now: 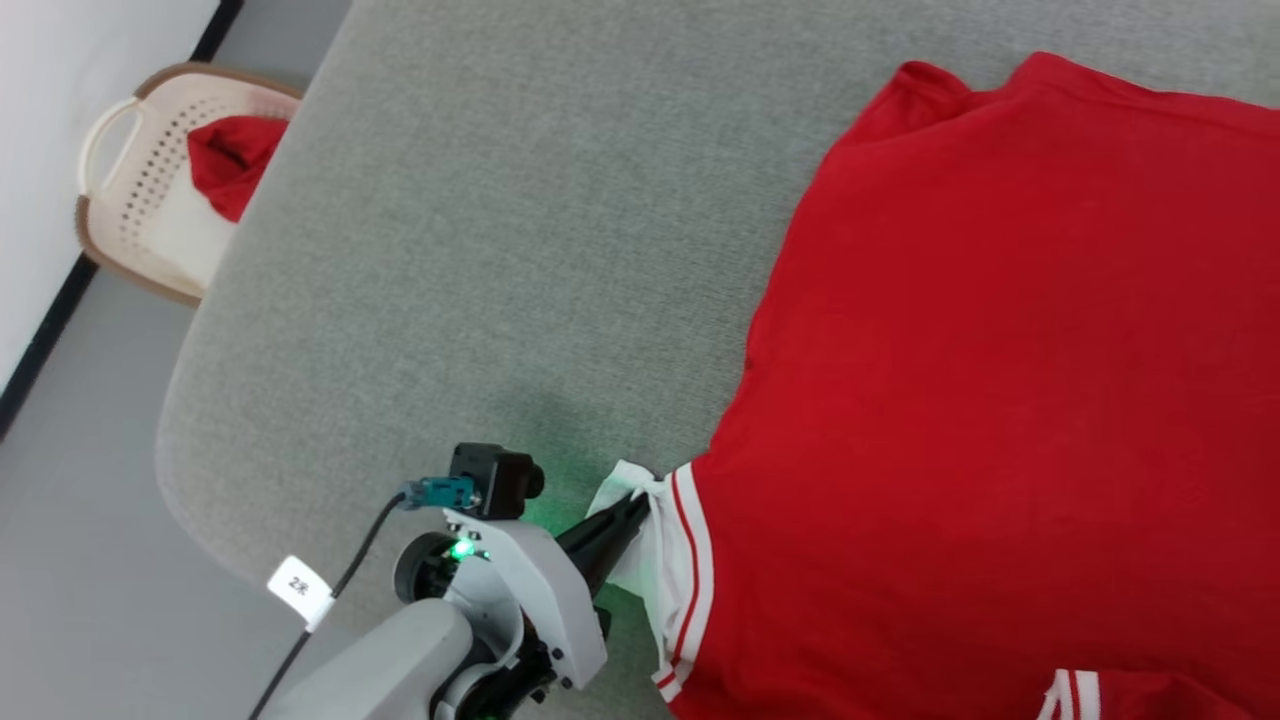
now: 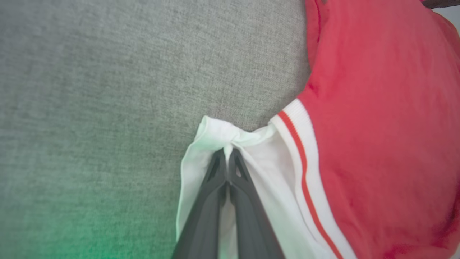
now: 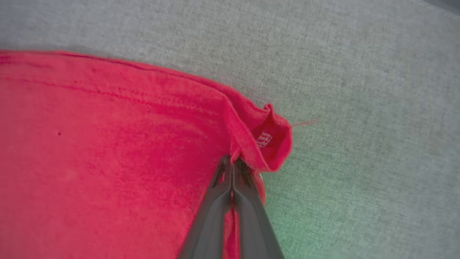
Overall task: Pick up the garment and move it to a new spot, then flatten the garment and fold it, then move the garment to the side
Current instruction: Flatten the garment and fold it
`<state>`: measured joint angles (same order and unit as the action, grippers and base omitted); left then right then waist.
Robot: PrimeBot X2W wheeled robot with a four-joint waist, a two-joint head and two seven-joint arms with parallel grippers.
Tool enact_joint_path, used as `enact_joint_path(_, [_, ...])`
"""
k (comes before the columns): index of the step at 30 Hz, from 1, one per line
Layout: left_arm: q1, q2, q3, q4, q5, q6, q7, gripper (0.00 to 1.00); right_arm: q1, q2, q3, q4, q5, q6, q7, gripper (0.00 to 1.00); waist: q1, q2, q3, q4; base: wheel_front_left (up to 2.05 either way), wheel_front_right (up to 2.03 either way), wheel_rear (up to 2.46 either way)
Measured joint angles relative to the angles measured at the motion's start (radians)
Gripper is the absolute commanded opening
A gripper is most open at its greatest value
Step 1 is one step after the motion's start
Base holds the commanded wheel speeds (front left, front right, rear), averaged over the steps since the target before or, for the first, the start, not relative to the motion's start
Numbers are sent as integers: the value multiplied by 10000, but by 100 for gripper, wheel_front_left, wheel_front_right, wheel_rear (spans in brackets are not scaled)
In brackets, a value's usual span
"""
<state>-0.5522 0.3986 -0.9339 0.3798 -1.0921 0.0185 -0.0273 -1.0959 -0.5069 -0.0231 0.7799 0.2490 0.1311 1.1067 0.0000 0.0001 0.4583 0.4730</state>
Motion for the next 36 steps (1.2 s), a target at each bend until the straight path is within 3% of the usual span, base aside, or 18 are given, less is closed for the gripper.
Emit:
enact_joint_path(5, [33,148,56,136,-73,-10,-25,0,310,123,431,-564,667,0,311,0,0,0,-229,-300,0,0,0])
enact_joint_path(10, [179,316,127,219,-150,111,-29,0,1047,-15,1035,-1678,2054,0,650,0,0,0,-620,-646,0,0,0])
enact_joint_path(19, [667,922,282,0,-288,644,48,0,3337,-1083,1733,-4487,3981,0,1076,0,0,0,-1482,-1444,0,0,0])
enact_joint_path(27, [1129,1572,351,-489,-366,1143,201,0,6051,-1112,782,-6543,4934,0,1014,0,0,0,-2189,-2183,0,0,0])
enact_joint_path(36, [1513,2107,393,-1235,-437,1542,378,0,9315,-142,-1009,-8201,4895,0,924,0,0,0,-2743,-2892,0,0,0])
